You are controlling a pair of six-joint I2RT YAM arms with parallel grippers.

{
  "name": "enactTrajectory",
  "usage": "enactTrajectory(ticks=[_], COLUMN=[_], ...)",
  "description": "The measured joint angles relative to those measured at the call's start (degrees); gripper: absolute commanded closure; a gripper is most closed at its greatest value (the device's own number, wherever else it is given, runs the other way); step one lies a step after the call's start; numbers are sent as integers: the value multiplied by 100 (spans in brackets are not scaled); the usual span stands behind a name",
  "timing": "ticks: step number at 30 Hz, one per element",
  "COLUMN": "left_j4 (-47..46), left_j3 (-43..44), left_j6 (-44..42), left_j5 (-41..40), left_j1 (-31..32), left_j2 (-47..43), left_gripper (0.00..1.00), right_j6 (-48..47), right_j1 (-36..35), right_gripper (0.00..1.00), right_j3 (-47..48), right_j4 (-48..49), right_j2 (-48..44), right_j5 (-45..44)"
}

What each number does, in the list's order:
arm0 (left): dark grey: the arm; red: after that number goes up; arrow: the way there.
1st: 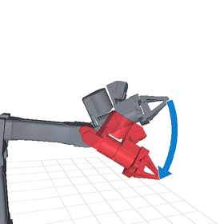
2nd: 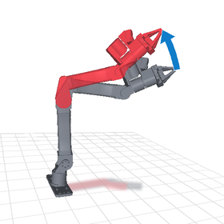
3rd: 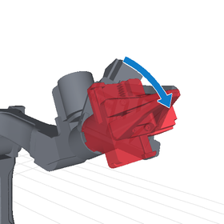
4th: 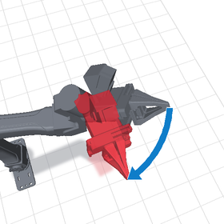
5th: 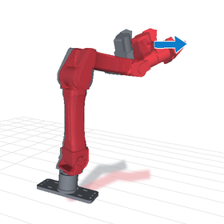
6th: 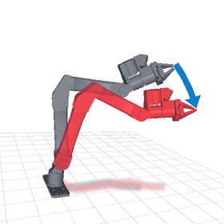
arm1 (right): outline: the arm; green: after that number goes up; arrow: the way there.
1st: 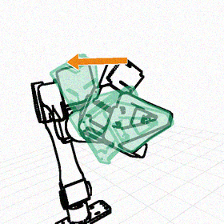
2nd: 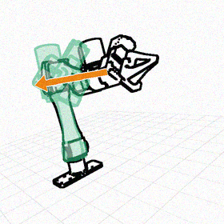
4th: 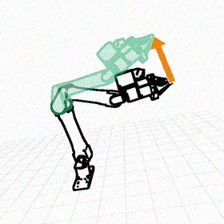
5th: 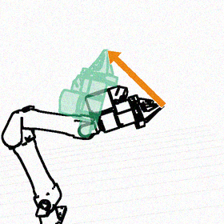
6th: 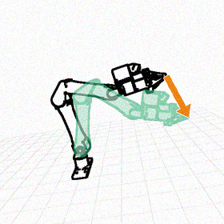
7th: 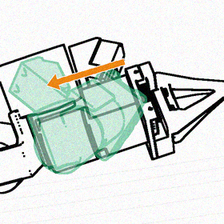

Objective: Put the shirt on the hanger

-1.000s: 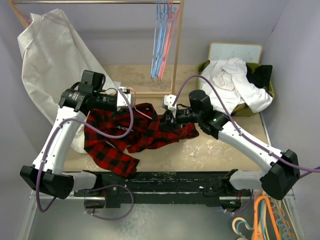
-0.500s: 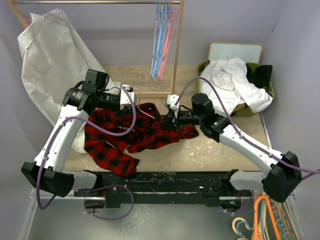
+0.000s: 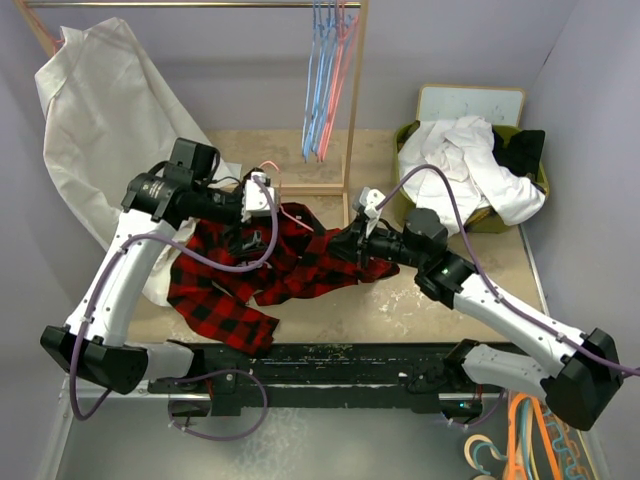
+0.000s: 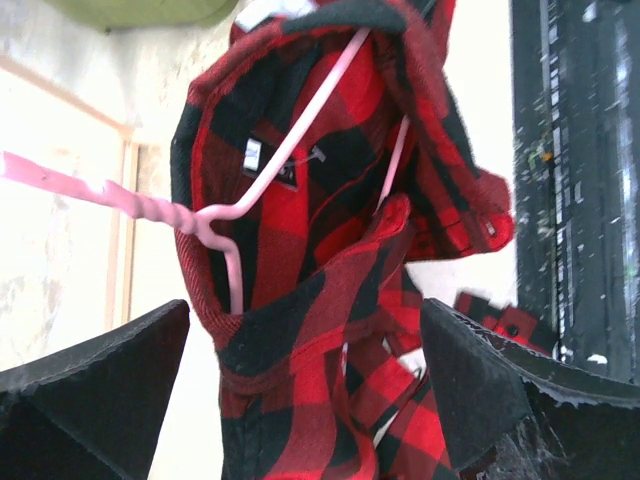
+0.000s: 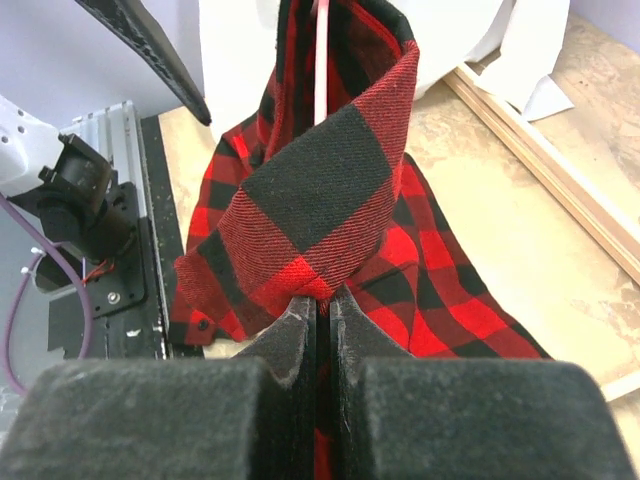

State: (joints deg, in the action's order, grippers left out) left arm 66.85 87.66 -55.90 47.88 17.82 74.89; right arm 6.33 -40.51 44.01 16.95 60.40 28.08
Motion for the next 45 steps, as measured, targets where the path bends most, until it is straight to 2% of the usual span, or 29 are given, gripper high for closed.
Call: enactTrajectory(ticks=[6,14,21,25,28,30,34,38,42,45], left_j4=[-111,1091,1429,1508,1613,1530,1886,2076,2192,2100], left_j3=[44,188,-254,-216,-214,-590,-1679,-1834,-1303,-297], left_j6=[157,-699,-977,-994,-973,-1034,-1390,-1504,-1360,-1034], left_j5=[-1064,-1132,-2122,-2411,-3115,-3838,-4756,-5320,-5202,-4404], left_j1=[28,87,192,363,741,977,1325,1329,1274,901], left_j2=[98,501,457,249,186,131,140,144,306,409], left_gripper=[1,1,1,1,0,1,1,2,1,1], right_j6=[136,605,857,890,850,798,708,697,667,610], right_j1=[-11,-94,-144,-144,-144,-138,-79,-57,-57,-74], right_gripper=[100,100,100,100,100,100,100,100,100,100], right_j3=[2,-494,-575,-557,-422,-354,-234,-234,-234,-234], right_j4=[190,260,275,468,466,352,267,282,352,286], right_j2=[116,-133,-17,262,503,612,756,638,481,505], right_j5=[-157,-455,-269,33,195,146,-448,-964,-1209,-1189])
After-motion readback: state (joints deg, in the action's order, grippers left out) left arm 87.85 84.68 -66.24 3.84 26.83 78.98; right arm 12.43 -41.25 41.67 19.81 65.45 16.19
